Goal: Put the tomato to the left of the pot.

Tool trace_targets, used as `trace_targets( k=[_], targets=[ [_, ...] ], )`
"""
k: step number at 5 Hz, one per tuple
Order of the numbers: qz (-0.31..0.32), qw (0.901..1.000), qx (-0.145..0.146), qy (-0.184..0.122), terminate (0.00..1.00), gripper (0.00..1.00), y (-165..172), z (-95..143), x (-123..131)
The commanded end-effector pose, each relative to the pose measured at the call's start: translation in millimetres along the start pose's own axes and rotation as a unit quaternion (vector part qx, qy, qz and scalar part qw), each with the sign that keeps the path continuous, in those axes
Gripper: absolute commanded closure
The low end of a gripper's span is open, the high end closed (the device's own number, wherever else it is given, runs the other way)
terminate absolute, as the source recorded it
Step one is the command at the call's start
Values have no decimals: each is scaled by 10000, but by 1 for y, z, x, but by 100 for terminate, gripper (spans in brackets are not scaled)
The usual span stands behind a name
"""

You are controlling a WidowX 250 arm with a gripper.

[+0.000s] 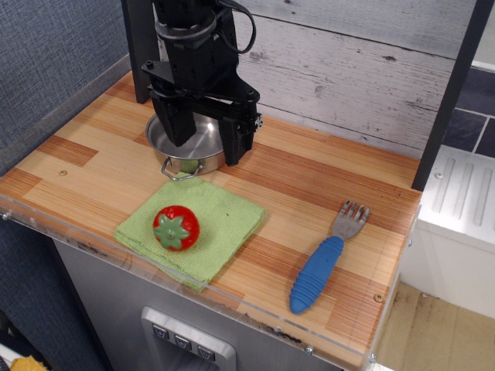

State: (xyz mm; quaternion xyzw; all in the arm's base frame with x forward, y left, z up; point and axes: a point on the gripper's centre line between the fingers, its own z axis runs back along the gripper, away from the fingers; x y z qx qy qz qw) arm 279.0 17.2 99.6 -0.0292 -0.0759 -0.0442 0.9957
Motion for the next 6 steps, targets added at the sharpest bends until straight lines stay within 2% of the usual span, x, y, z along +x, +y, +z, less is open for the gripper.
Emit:
trace_targets(
  k=[1, 2, 3, 4, 5, 6],
  targets=[
    [0, 10000, 0, 0, 0, 0, 0, 0, 0],
    [-9, 10000, 33, 91, 0, 0, -1, -9, -12],
    [-56, 9999, -63, 100, 0, 0, 0, -14, -26],
    [-135, 9999, -2, 93, 0, 0, 3, -18, -43],
    [-186, 9990, 174, 358, 0, 0, 6, -41, -46],
    [-227, 9983, 274, 465, 0, 0, 7, -53, -43]
  ],
)
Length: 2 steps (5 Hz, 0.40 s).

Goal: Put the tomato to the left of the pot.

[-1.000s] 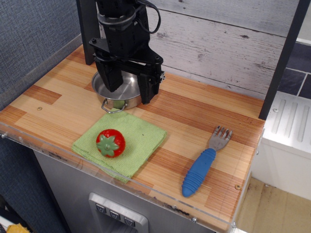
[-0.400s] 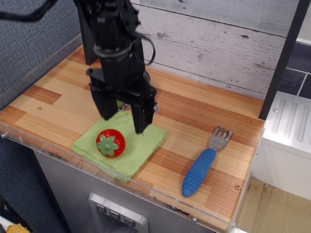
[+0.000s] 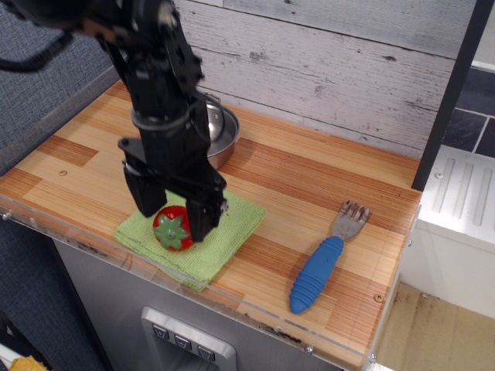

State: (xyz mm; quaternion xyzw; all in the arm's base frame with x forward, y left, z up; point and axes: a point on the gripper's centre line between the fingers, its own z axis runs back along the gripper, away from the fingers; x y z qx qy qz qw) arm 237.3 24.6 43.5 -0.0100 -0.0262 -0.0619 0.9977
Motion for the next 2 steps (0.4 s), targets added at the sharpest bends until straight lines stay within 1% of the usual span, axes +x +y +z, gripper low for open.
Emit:
trace_targets(
  k=[1, 2],
  targets=[
    [-112, 9998, 187, -3, 0, 0, -2, -10, 14],
    [-172, 9996, 228, -85, 0, 100, -8, -6, 16]
  ],
)
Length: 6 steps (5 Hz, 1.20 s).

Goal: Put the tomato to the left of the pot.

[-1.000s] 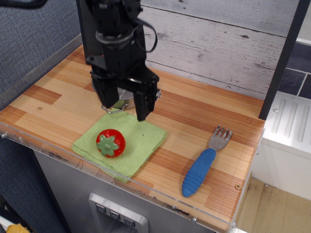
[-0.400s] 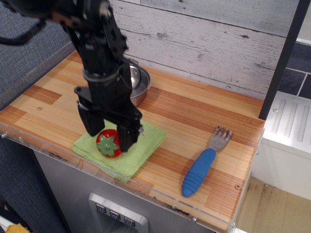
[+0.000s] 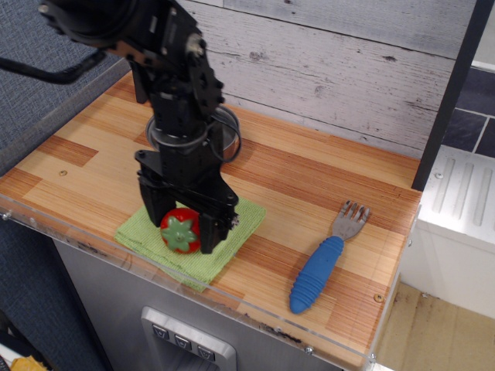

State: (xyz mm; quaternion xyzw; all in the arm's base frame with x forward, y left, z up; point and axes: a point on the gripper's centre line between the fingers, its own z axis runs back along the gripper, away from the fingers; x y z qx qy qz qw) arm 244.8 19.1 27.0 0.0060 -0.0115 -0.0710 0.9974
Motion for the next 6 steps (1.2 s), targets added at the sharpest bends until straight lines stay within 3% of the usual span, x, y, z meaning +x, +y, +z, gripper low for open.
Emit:
trace_targets(
  k=[1, 2, 3, 5, 6],
  targets=[
    [-121, 9989, 77, -441, 0, 100, -4, 32, 14],
    [-120, 9971, 151, -730, 0, 100, 27, 68, 12],
    [167, 9965, 217, -789, 0, 100, 77, 84, 0],
    [930, 9949, 105, -365, 0, 100, 173, 50, -27],
    [946, 9953, 67, -195, 0, 100, 192, 33, -25]
  ],
)
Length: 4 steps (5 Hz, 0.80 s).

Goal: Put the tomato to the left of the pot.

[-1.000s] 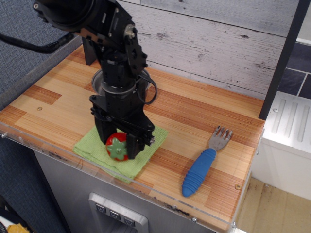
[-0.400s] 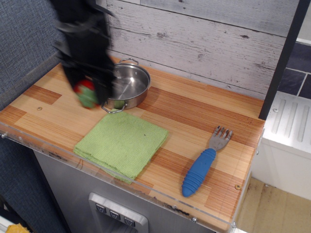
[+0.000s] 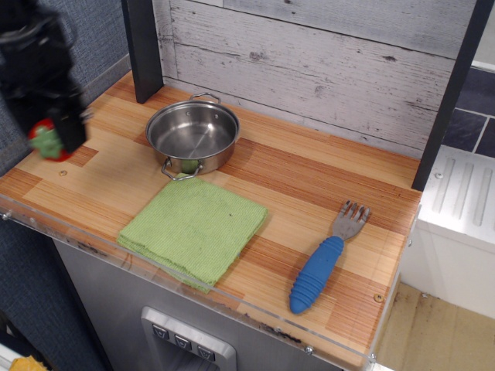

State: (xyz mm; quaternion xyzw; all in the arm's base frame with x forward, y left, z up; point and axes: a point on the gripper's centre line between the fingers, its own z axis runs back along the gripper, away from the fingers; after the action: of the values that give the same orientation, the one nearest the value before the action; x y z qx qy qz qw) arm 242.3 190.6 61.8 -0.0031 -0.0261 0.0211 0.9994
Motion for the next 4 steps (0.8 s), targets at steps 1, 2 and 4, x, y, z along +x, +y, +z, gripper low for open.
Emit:
trace_targets(
  k=[1, 2, 4],
  targets=[
    [17, 9999, 120, 69, 0, 100, 27, -12, 7],
    [43, 9999, 57, 115, 0, 100, 27, -22, 5],
    [-446, 9987, 230, -112, 0, 0, -5, -19, 16]
  ],
)
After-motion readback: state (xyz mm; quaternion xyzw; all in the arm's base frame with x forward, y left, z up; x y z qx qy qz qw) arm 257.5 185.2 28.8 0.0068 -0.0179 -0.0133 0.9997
